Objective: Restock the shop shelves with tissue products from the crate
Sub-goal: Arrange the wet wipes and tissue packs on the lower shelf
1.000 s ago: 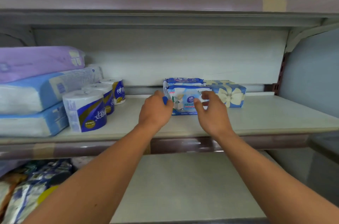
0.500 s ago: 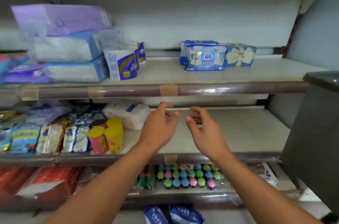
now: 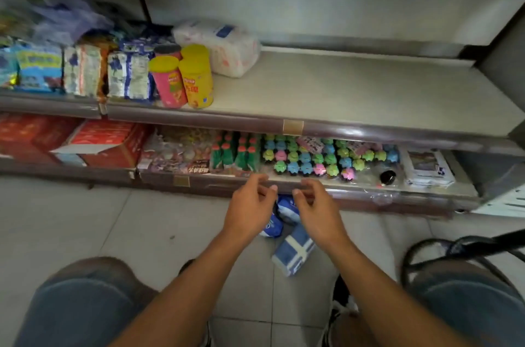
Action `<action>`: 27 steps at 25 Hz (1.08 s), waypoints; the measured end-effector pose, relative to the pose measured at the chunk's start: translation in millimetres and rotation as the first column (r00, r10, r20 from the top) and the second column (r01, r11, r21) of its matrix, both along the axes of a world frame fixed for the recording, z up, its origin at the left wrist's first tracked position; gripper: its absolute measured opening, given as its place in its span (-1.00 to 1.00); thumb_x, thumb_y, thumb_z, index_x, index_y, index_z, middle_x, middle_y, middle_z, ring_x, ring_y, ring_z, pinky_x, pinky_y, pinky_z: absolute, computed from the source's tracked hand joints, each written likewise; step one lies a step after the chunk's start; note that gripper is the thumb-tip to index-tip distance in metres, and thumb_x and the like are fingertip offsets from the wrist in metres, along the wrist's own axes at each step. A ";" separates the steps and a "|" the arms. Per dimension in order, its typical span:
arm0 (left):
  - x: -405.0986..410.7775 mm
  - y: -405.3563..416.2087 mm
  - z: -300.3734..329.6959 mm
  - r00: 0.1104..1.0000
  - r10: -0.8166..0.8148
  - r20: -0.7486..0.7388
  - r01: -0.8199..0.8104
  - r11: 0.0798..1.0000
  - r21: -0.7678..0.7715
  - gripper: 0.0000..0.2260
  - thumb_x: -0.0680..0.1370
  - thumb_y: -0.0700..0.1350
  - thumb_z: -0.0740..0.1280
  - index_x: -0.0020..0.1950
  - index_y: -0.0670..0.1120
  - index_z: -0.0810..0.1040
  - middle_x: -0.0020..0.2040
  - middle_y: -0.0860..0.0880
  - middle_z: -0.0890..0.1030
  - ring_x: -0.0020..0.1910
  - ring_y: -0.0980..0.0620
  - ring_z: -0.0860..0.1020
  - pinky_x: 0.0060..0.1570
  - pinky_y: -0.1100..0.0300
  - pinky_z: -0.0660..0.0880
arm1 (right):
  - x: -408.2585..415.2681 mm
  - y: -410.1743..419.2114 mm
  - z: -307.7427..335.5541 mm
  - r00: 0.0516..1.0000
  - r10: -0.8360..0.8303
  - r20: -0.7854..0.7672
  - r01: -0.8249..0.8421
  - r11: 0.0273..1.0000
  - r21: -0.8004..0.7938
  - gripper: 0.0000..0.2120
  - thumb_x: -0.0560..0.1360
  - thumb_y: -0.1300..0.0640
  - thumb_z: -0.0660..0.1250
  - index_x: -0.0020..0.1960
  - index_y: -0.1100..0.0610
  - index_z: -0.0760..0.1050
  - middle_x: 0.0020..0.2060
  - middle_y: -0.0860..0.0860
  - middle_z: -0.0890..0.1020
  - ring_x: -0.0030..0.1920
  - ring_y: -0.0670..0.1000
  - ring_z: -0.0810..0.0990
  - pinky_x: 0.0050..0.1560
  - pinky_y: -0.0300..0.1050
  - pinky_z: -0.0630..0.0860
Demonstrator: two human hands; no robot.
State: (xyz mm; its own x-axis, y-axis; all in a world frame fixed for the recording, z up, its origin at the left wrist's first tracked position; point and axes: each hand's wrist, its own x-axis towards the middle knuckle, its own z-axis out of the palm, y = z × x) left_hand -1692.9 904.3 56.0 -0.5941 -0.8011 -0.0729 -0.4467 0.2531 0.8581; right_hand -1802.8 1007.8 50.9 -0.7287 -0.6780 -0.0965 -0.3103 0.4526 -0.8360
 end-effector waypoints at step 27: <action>-15.7 16.8 -233.8 0.966 0.222 0.135 -0.260 0.834 0.487 -0.79 0.54 -0.01 0.38 0.14 0.05 0.49 -0.15 0.08 0.59 -0.24 0.19 0.56 -0.30 0.53 0.40 | -70.3 0.5 -282.6 0.517 0.833 -0.197 -0.299 0.391 0.870 -0.09 -0.20 0.11 0.70 0.16 0.11 0.62 0.13 0.13 0.64 0.18 0.18 0.60 -0.12 0.00 0.60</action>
